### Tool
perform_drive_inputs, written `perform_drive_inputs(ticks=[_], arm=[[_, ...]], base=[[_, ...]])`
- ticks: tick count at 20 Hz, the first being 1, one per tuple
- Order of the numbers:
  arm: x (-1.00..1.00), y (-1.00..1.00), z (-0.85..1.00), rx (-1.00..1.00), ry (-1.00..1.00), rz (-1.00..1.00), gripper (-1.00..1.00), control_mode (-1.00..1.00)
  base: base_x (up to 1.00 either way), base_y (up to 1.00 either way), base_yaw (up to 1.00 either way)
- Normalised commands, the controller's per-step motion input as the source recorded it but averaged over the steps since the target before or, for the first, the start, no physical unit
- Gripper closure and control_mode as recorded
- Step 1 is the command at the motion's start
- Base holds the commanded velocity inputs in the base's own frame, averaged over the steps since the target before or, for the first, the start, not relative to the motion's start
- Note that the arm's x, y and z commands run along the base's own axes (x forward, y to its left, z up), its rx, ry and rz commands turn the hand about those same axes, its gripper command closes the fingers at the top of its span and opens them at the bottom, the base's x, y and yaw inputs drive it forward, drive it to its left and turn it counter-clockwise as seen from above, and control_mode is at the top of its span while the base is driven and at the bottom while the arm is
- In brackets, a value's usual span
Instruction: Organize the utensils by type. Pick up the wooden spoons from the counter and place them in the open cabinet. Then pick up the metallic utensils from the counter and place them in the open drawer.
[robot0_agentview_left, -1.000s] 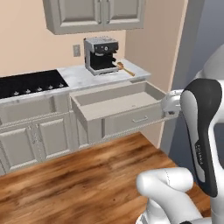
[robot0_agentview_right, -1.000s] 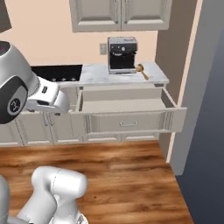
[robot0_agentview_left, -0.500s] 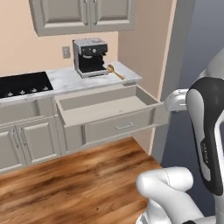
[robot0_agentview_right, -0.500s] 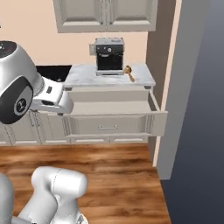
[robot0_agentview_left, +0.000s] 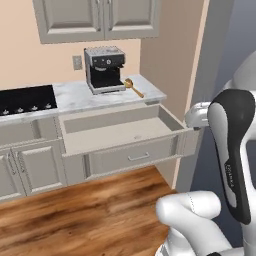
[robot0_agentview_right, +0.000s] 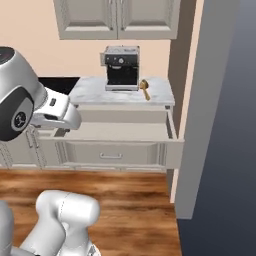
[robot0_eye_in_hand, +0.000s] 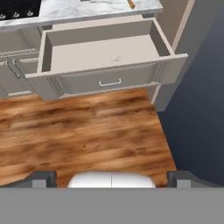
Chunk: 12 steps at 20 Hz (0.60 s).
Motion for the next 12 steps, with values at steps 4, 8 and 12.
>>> perform_drive_inputs(ticks=[4,8,12], arm=[[0.0,0.0,0.0,0.0,0.0,0.0,-1.0,1.0],[0.0,0.0,0.0,0.0,0.0,0.0,-1.0,1.0],[0.0,0.0,0.0,0.0,0.0,0.0,-1.0,1.0]], base=[[0.54,-0.33,0.02],[0.64,-0.17,0.0],[0.64,-0.46,0.0]])
